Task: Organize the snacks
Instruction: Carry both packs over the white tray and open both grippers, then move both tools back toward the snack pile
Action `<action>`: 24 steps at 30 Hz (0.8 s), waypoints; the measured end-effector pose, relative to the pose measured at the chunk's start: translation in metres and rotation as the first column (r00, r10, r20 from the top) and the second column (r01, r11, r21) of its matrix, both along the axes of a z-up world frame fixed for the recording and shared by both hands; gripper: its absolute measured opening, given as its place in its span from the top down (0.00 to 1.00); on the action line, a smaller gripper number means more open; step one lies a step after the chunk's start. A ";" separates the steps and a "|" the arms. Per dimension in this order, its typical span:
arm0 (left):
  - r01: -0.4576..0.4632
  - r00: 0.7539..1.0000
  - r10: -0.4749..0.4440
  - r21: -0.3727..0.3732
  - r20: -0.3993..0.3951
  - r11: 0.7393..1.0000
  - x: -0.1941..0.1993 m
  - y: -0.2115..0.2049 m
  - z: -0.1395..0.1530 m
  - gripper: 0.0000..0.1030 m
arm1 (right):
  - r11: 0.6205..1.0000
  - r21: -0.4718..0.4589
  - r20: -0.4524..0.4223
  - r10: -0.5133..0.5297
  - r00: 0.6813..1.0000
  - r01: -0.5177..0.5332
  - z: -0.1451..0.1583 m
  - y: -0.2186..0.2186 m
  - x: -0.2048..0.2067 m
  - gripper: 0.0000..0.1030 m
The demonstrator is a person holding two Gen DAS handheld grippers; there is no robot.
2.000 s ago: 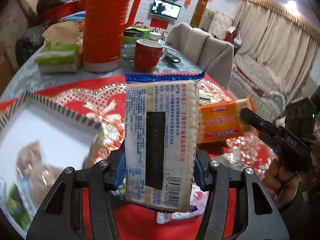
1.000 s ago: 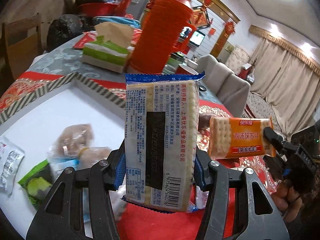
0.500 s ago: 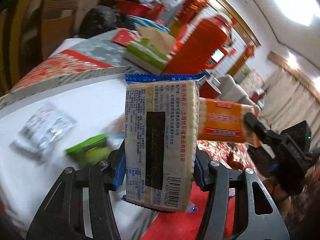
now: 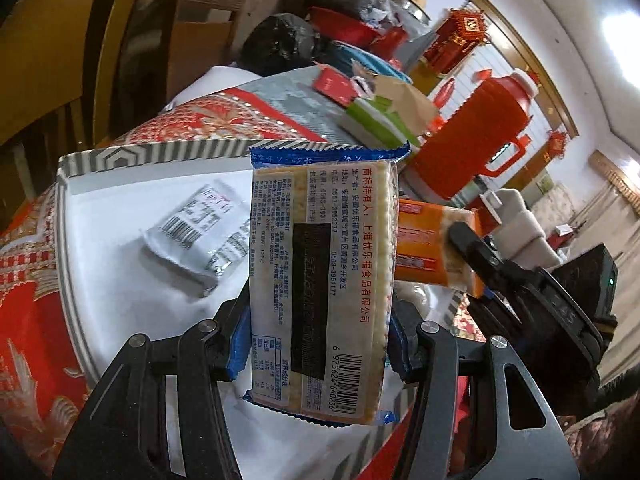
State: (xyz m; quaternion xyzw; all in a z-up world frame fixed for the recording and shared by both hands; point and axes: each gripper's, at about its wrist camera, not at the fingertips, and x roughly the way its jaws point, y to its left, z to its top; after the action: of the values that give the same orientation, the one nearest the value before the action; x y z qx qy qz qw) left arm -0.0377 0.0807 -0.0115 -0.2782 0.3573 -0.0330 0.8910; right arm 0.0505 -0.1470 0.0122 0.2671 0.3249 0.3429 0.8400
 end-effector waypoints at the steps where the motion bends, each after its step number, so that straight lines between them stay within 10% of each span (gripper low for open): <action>1: -0.009 1.000 0.009 0.006 -0.008 1.000 0.000 0.000 -0.001 0.47 | 1.000 -0.017 -0.006 -0.001 1.000 0.001 -0.003 0.003 0.002 0.81; 9: -0.049 0.999 0.049 0.052 -0.008 0.997 -0.003 -0.005 0.003 0.22 | 0.990 -0.099 0.041 -0.093 0.995 0.097 0.004 -0.005 0.000 0.62; 17: -0.049 0.998 0.046 0.064 0.051 0.997 -0.007 -0.025 0.014 0.21 | 0.986 -0.073 0.096 -0.141 0.985 0.149 0.016 -0.056 -0.030 0.55; 24: 0.232 0.960 -0.254 0.168 0.120 0.958 0.001 -0.106 0.033 0.20 | 0.967 -0.173 0.199 -0.150 0.969 0.185 0.028 -0.136 -0.081 0.54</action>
State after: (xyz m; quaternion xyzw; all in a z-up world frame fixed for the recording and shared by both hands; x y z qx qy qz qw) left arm -0.0366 -0.0257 0.0211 -0.1602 0.3265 -0.1345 0.9218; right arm -0.0309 -0.2828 0.0399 0.1793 0.2533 0.2609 0.9141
